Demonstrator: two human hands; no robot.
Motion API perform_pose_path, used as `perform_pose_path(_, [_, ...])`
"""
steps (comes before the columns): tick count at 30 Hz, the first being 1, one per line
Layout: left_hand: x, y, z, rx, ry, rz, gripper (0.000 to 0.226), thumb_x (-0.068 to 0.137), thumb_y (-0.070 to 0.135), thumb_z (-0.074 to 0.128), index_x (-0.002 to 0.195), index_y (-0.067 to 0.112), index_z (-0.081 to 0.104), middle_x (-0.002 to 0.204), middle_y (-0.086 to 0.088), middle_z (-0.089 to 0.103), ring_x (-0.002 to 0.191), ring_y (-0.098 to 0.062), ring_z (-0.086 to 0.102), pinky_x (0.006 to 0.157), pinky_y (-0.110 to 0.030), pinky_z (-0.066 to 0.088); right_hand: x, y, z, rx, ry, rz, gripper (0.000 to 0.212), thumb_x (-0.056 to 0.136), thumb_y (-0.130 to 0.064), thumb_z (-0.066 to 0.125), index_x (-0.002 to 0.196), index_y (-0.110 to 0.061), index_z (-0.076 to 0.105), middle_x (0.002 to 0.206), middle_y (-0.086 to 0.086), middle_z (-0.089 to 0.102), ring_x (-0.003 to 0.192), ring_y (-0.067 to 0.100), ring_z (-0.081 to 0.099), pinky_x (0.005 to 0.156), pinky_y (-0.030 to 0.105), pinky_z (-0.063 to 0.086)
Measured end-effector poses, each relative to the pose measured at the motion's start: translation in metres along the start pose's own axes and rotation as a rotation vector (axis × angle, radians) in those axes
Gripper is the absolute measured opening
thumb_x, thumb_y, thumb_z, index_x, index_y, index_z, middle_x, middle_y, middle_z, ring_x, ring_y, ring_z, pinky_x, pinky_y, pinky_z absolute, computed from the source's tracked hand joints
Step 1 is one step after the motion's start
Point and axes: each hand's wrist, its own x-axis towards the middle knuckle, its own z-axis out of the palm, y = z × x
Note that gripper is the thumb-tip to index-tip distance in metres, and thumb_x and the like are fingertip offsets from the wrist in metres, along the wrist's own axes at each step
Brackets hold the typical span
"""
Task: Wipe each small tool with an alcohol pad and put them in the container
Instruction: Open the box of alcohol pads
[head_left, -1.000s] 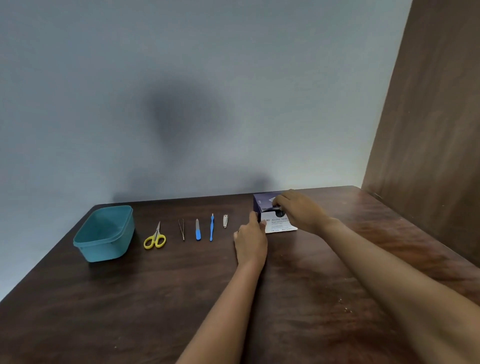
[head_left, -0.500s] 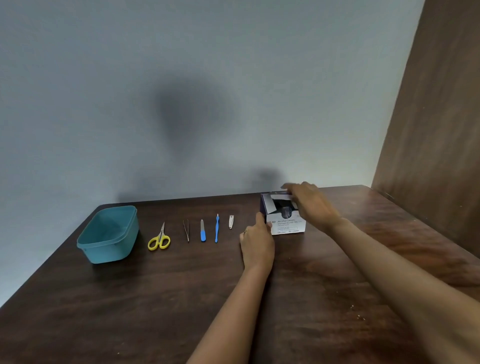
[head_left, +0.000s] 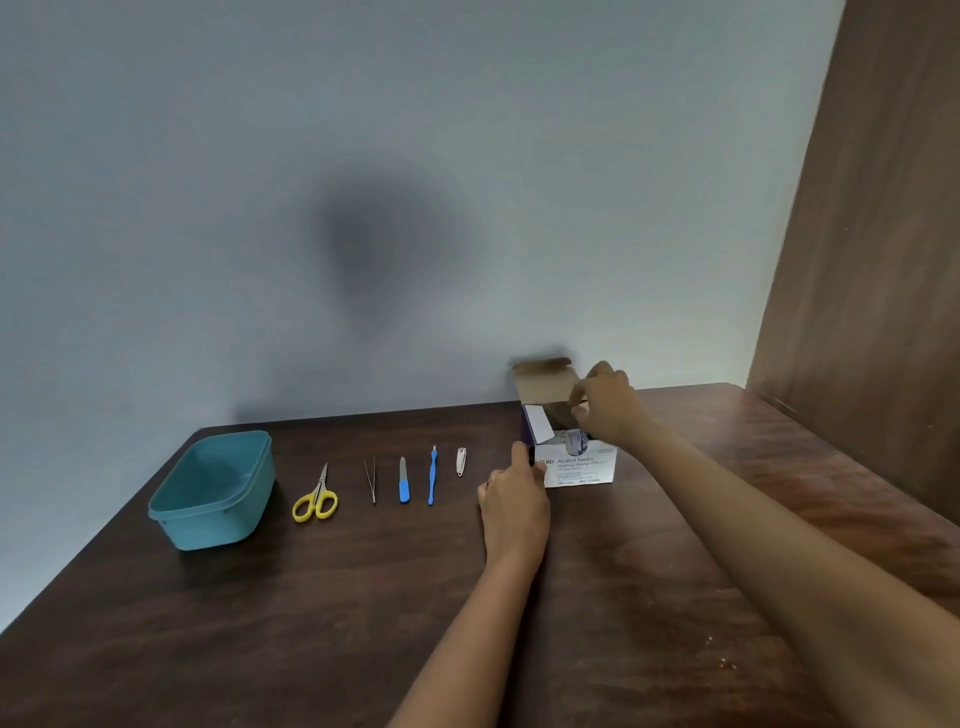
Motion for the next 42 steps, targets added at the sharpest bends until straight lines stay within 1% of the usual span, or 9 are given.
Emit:
perform_pose_path(3, [0.001, 0.000, 0.000, 0.023, -0.007, 0.000, 0.018, 0.102, 0.025, 0.034, 0.113, 0.014, 0.044, 0.099, -0.009, 0.066, 0.095, -0.028, 0.057, 0.088, -0.038, 0.036, -0.002, -0.006, 0.005, -0.050, -0.071, -0.011, 0.019, 0.084, -0.029, 0.064, 0.097, -0.017, 0.072, 0.121, 0.012, 0.044, 0.115, 0.031, 0.038, 0.097, 0.037, 0.041])
perform_pose_path(7, [0.001, 0.000, 0.000, 0.010, -0.006, -0.001, 0.014, 0.101, 0.025, 0.036, 0.108, 0.015, 0.044, 0.097, -0.008, 0.066, 0.094, -0.029, 0.057, 0.087, -0.038, 0.036, -0.001, -0.015, 0.008, -0.162, -0.193, 0.023, 0.035, 0.085, -0.045, 0.063, 0.107, -0.018, 0.070, 0.135, 0.011, 0.035, 0.123, 0.032, 0.029, 0.102, 0.039, 0.034])
perform_pose_path(13, [0.001, -0.002, 0.001, -0.009, -0.010, -0.016, 0.015, 0.101, 0.027, 0.037, 0.110, 0.017, 0.045, 0.099, -0.007, 0.066, 0.094, -0.027, 0.057, 0.089, -0.038, 0.037, 0.000, -0.026, 0.010, -0.276, -0.305, 0.036, 0.023, 0.081, -0.012, 0.060, 0.102, -0.018, 0.068, 0.141, 0.008, 0.025, 0.121, 0.032, 0.026, 0.096, 0.037, 0.030])
perform_pose_path(18, [0.002, -0.002, 0.001, -0.015, -0.009, -0.015, 0.018, 0.101, 0.027, 0.037, 0.113, 0.016, 0.045, 0.101, -0.007, 0.066, 0.095, -0.027, 0.057, 0.089, -0.038, 0.037, 0.001, -0.029, 0.010, -0.275, -0.289, 0.060, 0.021, 0.081, -0.012, 0.062, 0.100, -0.019, 0.068, 0.147, 0.008, 0.019, 0.127, 0.034, 0.023, 0.101, 0.039, 0.030])
perform_pose_path(21, [0.002, -0.002, 0.001, -0.013, -0.009, -0.015, 0.018, 0.101, 0.028, 0.037, 0.113, 0.017, 0.045, 0.098, -0.007, 0.067, 0.094, -0.027, 0.058, 0.089, -0.037, 0.036, -0.002, -0.029, 0.010, -0.284, -0.285, 0.124, 0.003, 0.083, -0.012, 0.060, 0.085, -0.014, 0.058, 0.147, 0.010, 0.019, 0.130, 0.034, 0.022, 0.105, 0.040, 0.028])
perform_pose_path(27, [0.002, -0.002, 0.001, -0.019, -0.004, -0.017, 0.018, 0.101, 0.028, 0.037, 0.113, 0.018, 0.046, 0.101, -0.006, 0.067, 0.093, -0.024, 0.057, 0.090, -0.036, 0.037, 0.000, -0.025, 0.015, -0.204, -0.260, 0.195, 0.019, 0.082, -0.015, 0.062, 0.101, -0.016, 0.063, 0.140, 0.008, 0.025, 0.124, 0.032, 0.026, 0.105, 0.038, 0.027])
perform_pose_path(34, [0.002, -0.003, 0.002, -0.014, 0.000, -0.015, 0.018, 0.101, 0.028, 0.037, 0.114, 0.018, 0.045, 0.100, -0.006, 0.067, 0.094, -0.025, 0.058, 0.091, -0.037, 0.037, -0.004, -0.023, 0.016, 0.123, -0.011, 0.292, 0.017, 0.084, -0.033, 0.064, 0.094, -0.021, 0.072, 0.121, 0.008, 0.041, 0.116, 0.033, 0.034, 0.097, 0.036, 0.032])
perform_pose_path(38, [0.002, -0.002, 0.002, -0.016, 0.003, -0.009, 0.016, 0.101, 0.028, 0.037, 0.110, 0.018, 0.045, 0.100, -0.005, 0.067, 0.094, -0.025, 0.058, 0.090, -0.038, 0.037, -0.007, -0.021, 0.016, 0.369, 0.129, 0.344, 0.010, 0.079, -0.021, 0.066, 0.087, -0.016, 0.070, 0.115, 0.011, 0.049, 0.115, 0.034, 0.041, 0.098, 0.039, 0.038])
perform_pose_path(42, [0.001, -0.001, 0.001, -0.004, 0.001, -0.004, 0.016, 0.101, 0.028, 0.037, 0.109, 0.017, 0.045, 0.102, -0.005, 0.067, 0.096, -0.026, 0.058, 0.089, -0.039, 0.038, -0.012, -0.018, 0.015, 0.645, 0.375, 0.334, 0.006, 0.085, -0.014, 0.059, 0.080, -0.011, 0.057, 0.083, 0.009, 0.062, 0.084, 0.027, 0.056, 0.069, 0.031, 0.045])
